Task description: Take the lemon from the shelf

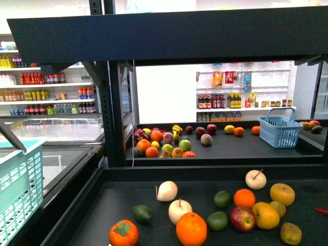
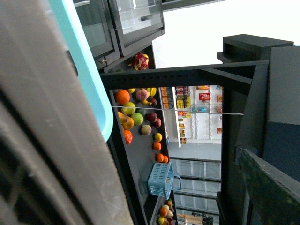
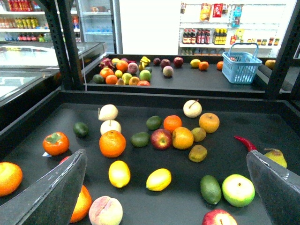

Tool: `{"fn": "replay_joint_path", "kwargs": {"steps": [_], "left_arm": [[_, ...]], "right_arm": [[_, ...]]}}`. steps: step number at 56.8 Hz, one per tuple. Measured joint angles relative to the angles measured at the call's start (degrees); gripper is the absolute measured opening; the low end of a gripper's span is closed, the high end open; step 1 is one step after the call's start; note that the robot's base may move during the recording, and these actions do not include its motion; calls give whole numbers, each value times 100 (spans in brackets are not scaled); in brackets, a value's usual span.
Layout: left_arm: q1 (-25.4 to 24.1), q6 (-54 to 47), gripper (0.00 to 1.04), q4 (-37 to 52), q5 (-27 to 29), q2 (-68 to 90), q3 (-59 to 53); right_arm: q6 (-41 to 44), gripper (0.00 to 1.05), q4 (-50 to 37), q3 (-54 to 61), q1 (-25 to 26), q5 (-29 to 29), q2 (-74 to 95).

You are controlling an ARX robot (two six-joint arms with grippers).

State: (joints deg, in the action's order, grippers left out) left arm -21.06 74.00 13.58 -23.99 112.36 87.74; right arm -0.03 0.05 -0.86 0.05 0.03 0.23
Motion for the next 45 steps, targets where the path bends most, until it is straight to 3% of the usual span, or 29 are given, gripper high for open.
{"fn": "replay_joint_path", "kwargs": {"steps": [7,8,15,22,45], "left_arm": [[0,-83,69,-120,37,22,0],[-2,-133,40,-199,90,39,0],[-15,-105,22,-284,109,37,0],[-2,-205,15,-382,66,-20,-42],[494,-1661,13,-1202,-496,-1180,-708]], "right_arm": [[0,102,0,0,0,0,2],[2,102,0,0,0,0,2],[0,102,0,0,0,0,2],[0,102,0,0,0,0,2],[2,102,0,0,0,0,2]]}}
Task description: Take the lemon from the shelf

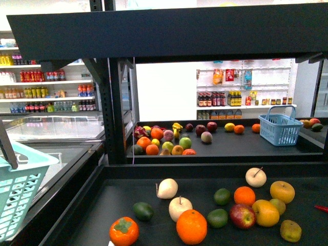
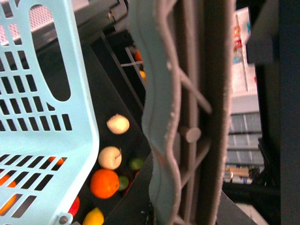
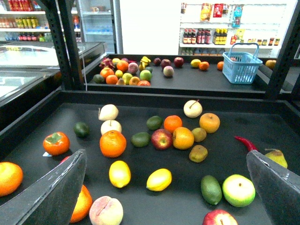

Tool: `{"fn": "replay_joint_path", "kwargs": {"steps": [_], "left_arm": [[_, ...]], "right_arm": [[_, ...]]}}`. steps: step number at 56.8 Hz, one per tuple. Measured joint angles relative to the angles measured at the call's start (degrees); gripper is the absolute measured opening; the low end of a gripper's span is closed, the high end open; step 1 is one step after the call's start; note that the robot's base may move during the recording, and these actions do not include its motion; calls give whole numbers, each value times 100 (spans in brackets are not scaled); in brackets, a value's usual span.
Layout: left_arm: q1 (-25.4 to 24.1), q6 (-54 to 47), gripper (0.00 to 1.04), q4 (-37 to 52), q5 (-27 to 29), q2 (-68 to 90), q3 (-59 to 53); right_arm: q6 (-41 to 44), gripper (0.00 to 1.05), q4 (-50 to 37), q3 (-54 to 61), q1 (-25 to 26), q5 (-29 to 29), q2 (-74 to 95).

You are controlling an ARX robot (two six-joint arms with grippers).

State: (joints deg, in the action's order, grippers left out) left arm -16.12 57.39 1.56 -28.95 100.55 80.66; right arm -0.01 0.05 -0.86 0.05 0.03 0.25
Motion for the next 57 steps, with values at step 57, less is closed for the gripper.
{"fn": "replay_joint_path", "kwargs": {"steps": [57], "left_arm": [[3506,-1641,11,501,-1086,87,-584]], "right_arm": [[-2,102,0,0,0,0,0]]}}
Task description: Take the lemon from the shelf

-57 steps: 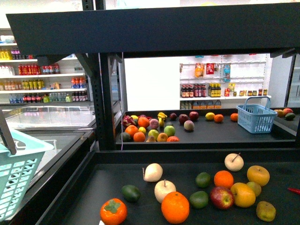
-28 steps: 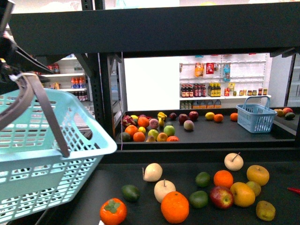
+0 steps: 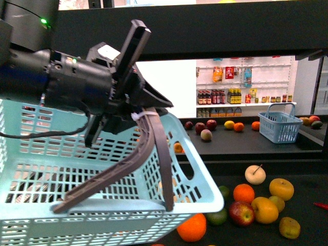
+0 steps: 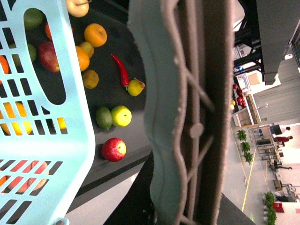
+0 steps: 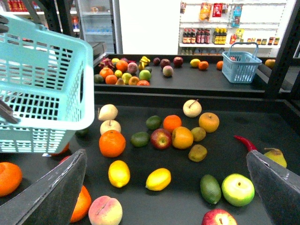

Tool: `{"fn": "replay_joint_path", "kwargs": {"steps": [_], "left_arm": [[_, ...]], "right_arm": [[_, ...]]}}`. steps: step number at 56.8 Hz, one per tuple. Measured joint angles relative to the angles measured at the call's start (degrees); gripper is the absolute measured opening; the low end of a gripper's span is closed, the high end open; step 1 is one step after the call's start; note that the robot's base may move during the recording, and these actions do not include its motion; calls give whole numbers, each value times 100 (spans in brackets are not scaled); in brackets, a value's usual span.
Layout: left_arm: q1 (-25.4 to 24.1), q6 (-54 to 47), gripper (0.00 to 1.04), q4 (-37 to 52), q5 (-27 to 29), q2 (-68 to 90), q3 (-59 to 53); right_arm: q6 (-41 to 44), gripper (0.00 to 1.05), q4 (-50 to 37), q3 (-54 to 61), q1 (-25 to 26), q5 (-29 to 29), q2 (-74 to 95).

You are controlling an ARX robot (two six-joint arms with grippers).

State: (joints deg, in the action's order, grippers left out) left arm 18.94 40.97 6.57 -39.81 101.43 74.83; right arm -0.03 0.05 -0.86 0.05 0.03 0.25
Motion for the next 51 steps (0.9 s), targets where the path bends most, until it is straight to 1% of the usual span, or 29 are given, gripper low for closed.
{"fn": "replay_joint_path", "kwargs": {"steps": [12,26,27,28,29,30,32,34,39,41,42,44,47,49,50,51], "left_arm": [[273,-44,11,105,74,260,262],[396,-186,10,4,216,428,461],[396,-190,10,4,219,431,461],[398,-192,10,4,219,437,461],[400,-195,10,4,221,448,461],[400,-199,10,4,221,452,461],[400,-210,10,-4,221,466,461],[400,-212,10,-7,229,466,463],[400,-225,10,-7,245,466,463],[400,-234,10,-7,247,466,463],[400,-234,10,-7,245,466,463],[404,-236,10,-7,232,466,463],[404,-234,10,-7,229,466,463],[404,-236,10,-7,229,466,463],[404,-238,10,-7,229,466,463],[404,-238,10,-7,232,466,463]], "right_arm": [[0,102,0,0,0,-2,0],[0,102,0,0,0,-9,0],[11,102,11,-2,-17,-81,11],[61,102,98,-13,-101,-291,72],[109,102,238,-63,-192,-761,166],[111,102,304,-85,-219,-935,229],[79,102,468,-205,-186,-1620,717],[-31,102,476,-304,-35,-1698,1191],[-313,102,63,-507,339,-1292,2216],[-577,102,-258,-741,605,-1003,2922],[-605,102,-302,-772,636,-973,3016],[-774,102,-634,-1047,855,-809,3755],[-973,102,-953,-1342,1040,-728,4555],[-1132,102,-1241,-1648,1132,-723,5381],[-1239,102,-1322,-1853,1180,-658,5875],[-1263,102,-1325,-1897,1187,-645,5980]]}}
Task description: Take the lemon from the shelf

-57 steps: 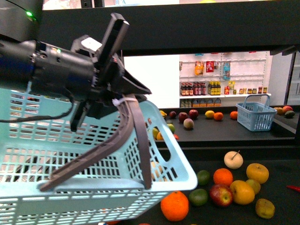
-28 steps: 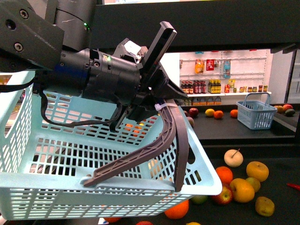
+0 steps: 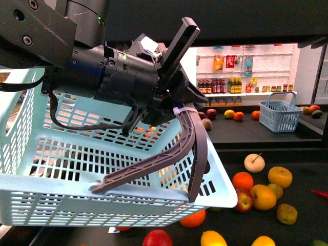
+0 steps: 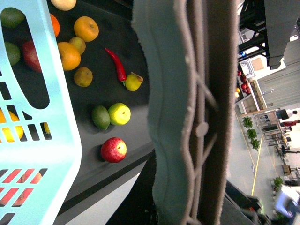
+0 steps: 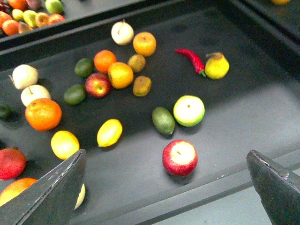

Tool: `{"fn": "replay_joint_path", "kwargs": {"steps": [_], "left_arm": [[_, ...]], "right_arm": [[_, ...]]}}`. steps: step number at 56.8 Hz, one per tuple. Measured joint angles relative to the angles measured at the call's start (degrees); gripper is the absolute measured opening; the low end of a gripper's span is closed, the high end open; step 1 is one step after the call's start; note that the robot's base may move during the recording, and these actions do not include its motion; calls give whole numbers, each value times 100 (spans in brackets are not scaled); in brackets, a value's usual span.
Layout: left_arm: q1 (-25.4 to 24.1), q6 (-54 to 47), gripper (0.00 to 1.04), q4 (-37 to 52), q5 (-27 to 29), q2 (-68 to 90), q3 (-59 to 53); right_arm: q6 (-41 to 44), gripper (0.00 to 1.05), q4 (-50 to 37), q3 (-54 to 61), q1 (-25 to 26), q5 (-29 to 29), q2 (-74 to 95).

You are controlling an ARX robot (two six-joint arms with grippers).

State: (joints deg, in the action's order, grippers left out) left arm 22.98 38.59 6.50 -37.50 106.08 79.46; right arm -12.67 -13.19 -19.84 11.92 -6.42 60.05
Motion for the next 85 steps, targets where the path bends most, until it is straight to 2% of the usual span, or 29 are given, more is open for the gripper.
{"fn": "replay_joint_path", "kwargs": {"steps": [9,20,34,48,85], "left_arm": [[0,-4,10,0,-4,0,2],[0,-22,10,-2,-2,4,2],[0,-20,9,-2,2,4,2],[0,-20,9,-2,0,4,2],[0,-22,9,-2,2,4,2]], "right_arm": [[-754,102,387,-1537,-83,192,3368],[-1563,102,1019,-3453,-542,107,5528],[-2380,102,1497,-5064,-1019,-229,6913],[-3121,102,2098,-6454,-1106,-487,8146],[-3766,102,2669,-8618,-1359,-634,9711]]}}
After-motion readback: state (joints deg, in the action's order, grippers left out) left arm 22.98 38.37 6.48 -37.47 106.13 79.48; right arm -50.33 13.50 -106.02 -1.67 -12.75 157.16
